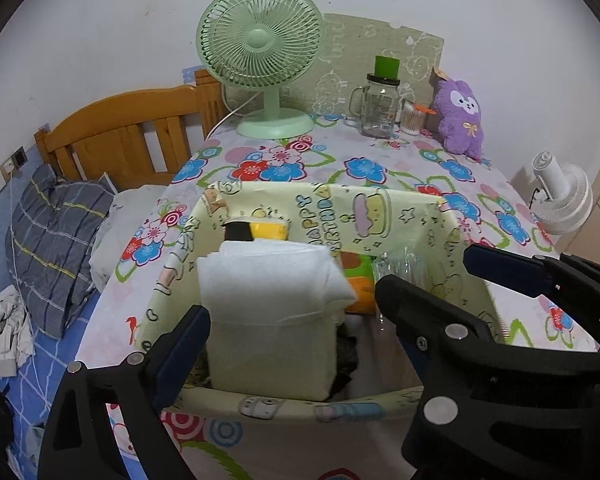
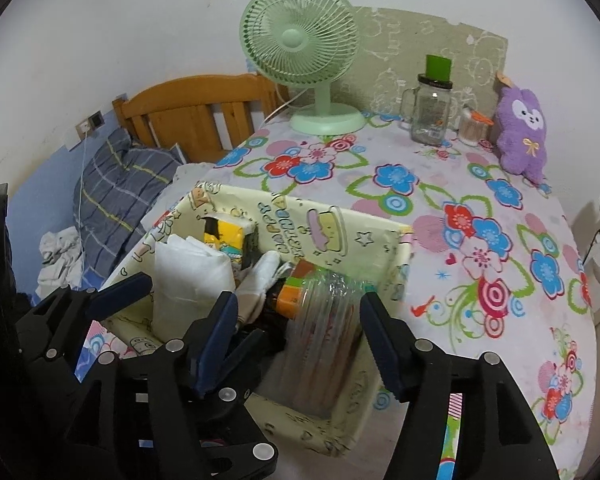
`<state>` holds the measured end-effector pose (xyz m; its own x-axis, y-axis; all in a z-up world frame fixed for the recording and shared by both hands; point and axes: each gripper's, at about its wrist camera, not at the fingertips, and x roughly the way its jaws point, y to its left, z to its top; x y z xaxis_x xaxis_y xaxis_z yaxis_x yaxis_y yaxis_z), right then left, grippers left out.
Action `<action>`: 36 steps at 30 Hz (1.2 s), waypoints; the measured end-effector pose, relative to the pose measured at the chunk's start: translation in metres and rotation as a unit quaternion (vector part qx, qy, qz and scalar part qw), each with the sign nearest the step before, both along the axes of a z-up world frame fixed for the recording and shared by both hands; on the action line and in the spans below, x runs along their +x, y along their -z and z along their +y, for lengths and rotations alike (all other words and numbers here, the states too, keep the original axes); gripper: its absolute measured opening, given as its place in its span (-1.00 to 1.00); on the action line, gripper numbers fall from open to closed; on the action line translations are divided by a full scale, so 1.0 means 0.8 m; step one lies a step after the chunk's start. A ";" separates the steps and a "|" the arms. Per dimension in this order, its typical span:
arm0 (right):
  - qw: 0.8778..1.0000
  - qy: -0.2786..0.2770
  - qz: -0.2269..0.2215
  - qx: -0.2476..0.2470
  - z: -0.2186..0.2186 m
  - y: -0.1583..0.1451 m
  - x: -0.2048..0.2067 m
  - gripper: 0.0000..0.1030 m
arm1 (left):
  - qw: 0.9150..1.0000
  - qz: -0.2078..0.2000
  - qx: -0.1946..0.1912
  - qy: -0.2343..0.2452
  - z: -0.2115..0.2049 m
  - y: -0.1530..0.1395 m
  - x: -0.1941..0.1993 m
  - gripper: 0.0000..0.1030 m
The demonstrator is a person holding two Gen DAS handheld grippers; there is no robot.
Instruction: Organize soft objects
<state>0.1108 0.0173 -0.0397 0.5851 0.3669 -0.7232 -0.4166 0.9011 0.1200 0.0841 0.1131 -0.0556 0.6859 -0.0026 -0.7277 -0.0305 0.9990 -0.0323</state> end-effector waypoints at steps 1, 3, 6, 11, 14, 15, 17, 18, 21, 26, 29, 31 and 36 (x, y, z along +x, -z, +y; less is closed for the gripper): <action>1.000 0.002 -0.002 0.001 -0.004 -0.002 -0.001 0.35 | 1.000 -0.001 0.000 0.001 -0.002 -0.002 -0.001 0.87; 1.000 0.006 -0.005 0.003 -0.010 -0.004 -0.004 0.37 | 1.000 -0.003 0.001 0.004 -0.008 -0.005 -0.002 0.87; 1.000 0.012 -0.009 0.007 -0.021 -0.010 -0.007 0.39 | 1.000 -0.006 0.003 0.008 -0.018 -0.010 -0.004 0.88; 0.999 0.024 -0.021 0.014 -0.041 -0.020 -0.014 0.41 | 1.000 -0.012 0.005 0.018 -0.034 -0.020 -0.008 0.88; 0.999 0.032 -0.028 0.016 -0.054 -0.025 -0.017 0.45 | 1.000 -0.015 0.006 0.025 -0.047 -0.026 -0.010 0.90; 0.999 0.036 -0.031 0.017 -0.060 -0.027 -0.019 0.47 | 1.000 -0.015 0.006 0.027 -0.050 -0.028 -0.012 0.91; 0.999 0.039 -0.035 0.016 -0.068 -0.031 -0.021 0.48 | 0.999 -0.016 0.008 0.031 -0.059 -0.032 -0.014 0.92; 0.998 0.041 -0.036 0.016 -0.074 -0.034 -0.023 0.48 | 0.999 -0.016 0.009 0.033 -0.064 -0.035 -0.015 0.93; 0.998 0.050 -0.043 0.017 -0.087 -0.040 -0.027 0.49 | 0.999 -0.018 0.016 0.037 -0.076 -0.042 -0.018 0.97; 0.996 0.069 -0.054 0.025 -0.114 -0.051 -0.034 0.57 | 0.998 -0.033 0.028 0.041 -0.099 -0.057 -0.026 0.99; 0.994 0.084 -0.063 0.031 -0.133 -0.058 -0.041 0.60 | 0.998 -0.040 0.034 0.042 -0.112 -0.066 -0.032 0.99; 0.993 0.095 -0.068 0.035 -0.148 -0.063 -0.048 0.60 | 0.997 -0.045 0.036 0.047 -0.119 -0.070 -0.035 0.99; 0.988 0.120 -0.083 0.040 -0.182 -0.074 -0.065 0.61 | 0.996 -0.056 0.031 0.062 -0.141 -0.084 -0.049 0.99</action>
<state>0.0591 -0.1285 0.0195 0.7708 0.2547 -0.5840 -0.2113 0.9669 0.1428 0.0452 0.0000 0.0119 0.7601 -0.0498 -0.6479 0.0933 0.9951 0.0329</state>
